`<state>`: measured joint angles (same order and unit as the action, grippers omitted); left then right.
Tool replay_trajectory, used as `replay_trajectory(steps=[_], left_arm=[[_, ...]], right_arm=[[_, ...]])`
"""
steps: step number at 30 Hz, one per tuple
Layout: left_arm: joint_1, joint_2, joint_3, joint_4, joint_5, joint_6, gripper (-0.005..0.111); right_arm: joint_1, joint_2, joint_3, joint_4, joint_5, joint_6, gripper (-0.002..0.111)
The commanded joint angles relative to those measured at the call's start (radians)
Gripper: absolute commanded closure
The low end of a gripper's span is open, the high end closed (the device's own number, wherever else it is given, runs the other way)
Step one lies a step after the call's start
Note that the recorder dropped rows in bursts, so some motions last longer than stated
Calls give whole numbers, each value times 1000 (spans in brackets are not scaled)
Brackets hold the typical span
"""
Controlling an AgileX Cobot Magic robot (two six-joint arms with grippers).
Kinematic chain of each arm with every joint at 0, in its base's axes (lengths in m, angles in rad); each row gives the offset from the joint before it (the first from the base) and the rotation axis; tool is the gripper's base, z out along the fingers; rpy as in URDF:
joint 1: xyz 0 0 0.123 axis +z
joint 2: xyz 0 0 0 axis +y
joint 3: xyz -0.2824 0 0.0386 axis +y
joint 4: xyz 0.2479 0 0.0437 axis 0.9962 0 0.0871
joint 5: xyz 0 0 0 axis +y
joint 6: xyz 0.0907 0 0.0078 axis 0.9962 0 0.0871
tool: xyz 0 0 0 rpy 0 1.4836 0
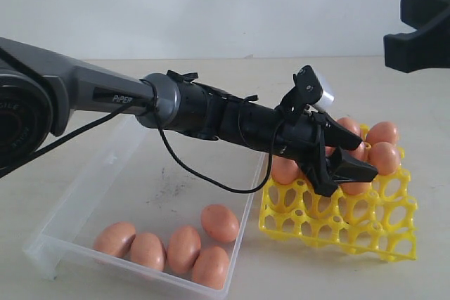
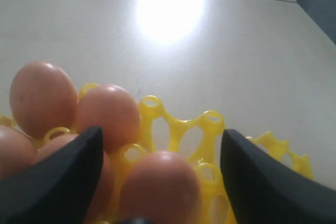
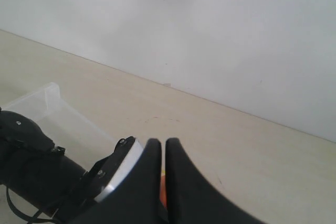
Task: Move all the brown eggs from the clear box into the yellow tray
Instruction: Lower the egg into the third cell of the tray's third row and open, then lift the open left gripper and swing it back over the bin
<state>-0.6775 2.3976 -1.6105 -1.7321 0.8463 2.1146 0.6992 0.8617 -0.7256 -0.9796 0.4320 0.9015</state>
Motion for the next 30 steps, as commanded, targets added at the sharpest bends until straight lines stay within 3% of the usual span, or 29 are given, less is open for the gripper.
replay_trajectory(steps=[1, 7, 12, 16, 21, 22, 23, 24, 26, 30], left_arm=[[-5, -2, -7, -12, 10, -4, 45], [-3, -18, -7, -12, 12, -6, 48], [45, -119, -7, 37, 56, -117, 69], [111, -245, -7, 308, 101, -423, 102], [181, -398, -7, 833, 167, -860, 103], [194, -450, -7, 1077, 199, -1068, 103], [194, -468, -7, 1175, 214, -1151, 103], [194, -505, -5, 1405, 266, -1342, 103], [194, -518, -5, 1542, 375, -1466, 103], [160, -520, 66, 1498, 375, -1439, 103]], right_arm=[[-3, -3, 7, 1, 2, 0, 108], [-3, -3, 7, 1, 2, 0, 108], [-3, -3, 7, 1, 4, -3, 108], [-3, -3, 7, 1, 4, -2, 108], [-3, -3, 7, 3, 2, -2, 108], [-3, -3, 7, 3, 2, -2, 108], [-3, -3, 7, 3, 2, -2, 108], [-3, -3, 7, 5, 2, -2, 108], [-3, -3, 7, 5, 2, -2, 108], [-3, -3, 7, 7, -2, -2, 108]])
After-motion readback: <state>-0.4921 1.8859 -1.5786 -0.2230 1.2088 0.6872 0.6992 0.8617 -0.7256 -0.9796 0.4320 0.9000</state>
